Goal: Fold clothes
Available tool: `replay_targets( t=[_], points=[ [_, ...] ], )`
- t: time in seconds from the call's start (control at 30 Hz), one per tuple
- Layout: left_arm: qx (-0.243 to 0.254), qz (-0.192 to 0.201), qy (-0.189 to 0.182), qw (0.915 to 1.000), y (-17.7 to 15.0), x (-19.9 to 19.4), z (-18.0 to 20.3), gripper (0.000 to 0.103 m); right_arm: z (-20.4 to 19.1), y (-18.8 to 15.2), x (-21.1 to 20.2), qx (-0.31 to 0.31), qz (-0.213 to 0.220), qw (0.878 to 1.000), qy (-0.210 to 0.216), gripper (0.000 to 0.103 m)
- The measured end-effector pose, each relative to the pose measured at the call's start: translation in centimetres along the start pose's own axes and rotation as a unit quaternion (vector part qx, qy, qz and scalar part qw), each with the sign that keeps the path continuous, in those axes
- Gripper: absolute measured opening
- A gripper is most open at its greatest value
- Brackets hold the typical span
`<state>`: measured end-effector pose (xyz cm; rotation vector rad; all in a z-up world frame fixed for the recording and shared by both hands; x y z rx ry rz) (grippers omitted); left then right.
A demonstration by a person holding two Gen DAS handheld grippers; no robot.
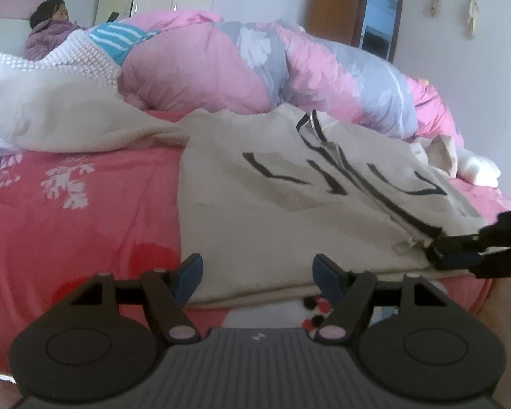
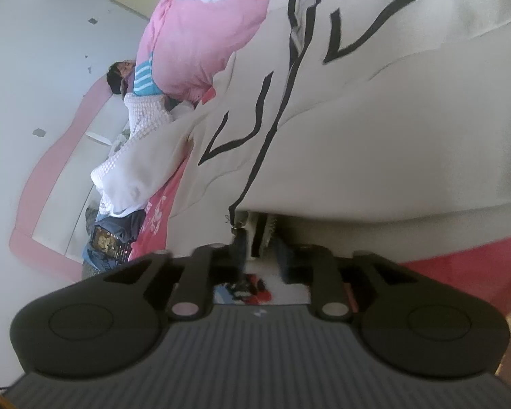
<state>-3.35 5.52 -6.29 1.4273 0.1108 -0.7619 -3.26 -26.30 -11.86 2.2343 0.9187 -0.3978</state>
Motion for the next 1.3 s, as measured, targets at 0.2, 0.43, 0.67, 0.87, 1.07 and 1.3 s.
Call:
replay_targets(
  t=[0.2,0.43,0.67,0.87,1.07,1.3],
  points=[
    [0.032,0.005,-0.042,0.9986,0.9,1.5,2.4,0.072,-2.1,-0.7,-3.1,-0.106,0.027,0.993,-0.041,0.030],
    [0.128,-0.006,-0.103,0.9863,1.3,3.8,7.8,0.072,-7.0,-3.2,-3.3,-0.393,0.077,0.901,-0.163,0.029],
    [0.215,-0.025,-0.110,0.9701,0.2,5.9,12.1,0.072,-7.2,-4.1,0.4,-0.523,0.071,0.817,-0.233,0.027],
    [0.249,-0.029,-0.106,0.9621,-0.4,6.8,14.0,0.072,-6.8,-3.9,1.4,-0.541,0.071,0.804,-0.235,0.003],
    [0.281,-0.027,-0.093,0.9546,-0.7,7.2,15.4,0.070,-6.4,-4.2,0.8,-0.537,0.071,0.813,-0.214,0.002],
    [0.296,-0.028,-0.090,0.9506,-0.8,7.4,16.0,0.057,-6.0,-4.8,-0.1,-0.541,0.065,0.815,-0.199,0.001]
  ],
)
Point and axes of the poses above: each gripper's, at about its wrist camera, not at the fingertips, and x roughly the way its jaws point, z to its right, y to its top, the point moved 2 cm from there along x, roughly the way its jaws point, and after that the axes turned 5 degrees about -y, right-handed, at the moved point
